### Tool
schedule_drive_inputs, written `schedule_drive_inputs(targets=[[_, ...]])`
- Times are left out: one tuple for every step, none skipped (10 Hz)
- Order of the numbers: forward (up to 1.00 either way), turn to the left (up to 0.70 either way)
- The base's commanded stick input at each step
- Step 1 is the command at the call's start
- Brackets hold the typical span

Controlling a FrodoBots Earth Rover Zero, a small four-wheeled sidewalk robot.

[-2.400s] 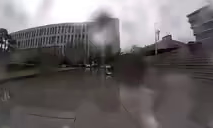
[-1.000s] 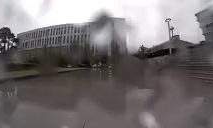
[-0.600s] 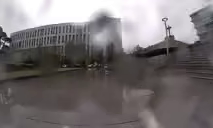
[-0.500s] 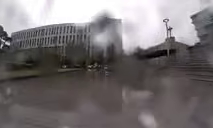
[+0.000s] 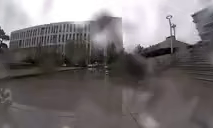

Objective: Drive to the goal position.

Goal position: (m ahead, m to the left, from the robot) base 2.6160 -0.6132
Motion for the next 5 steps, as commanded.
schedule_drive_inputs(targets=[[1.0, 0.0], [1.0, 0.0], [1.0, 0.0], [1.0, 0.0], [1.0, 0.0]])
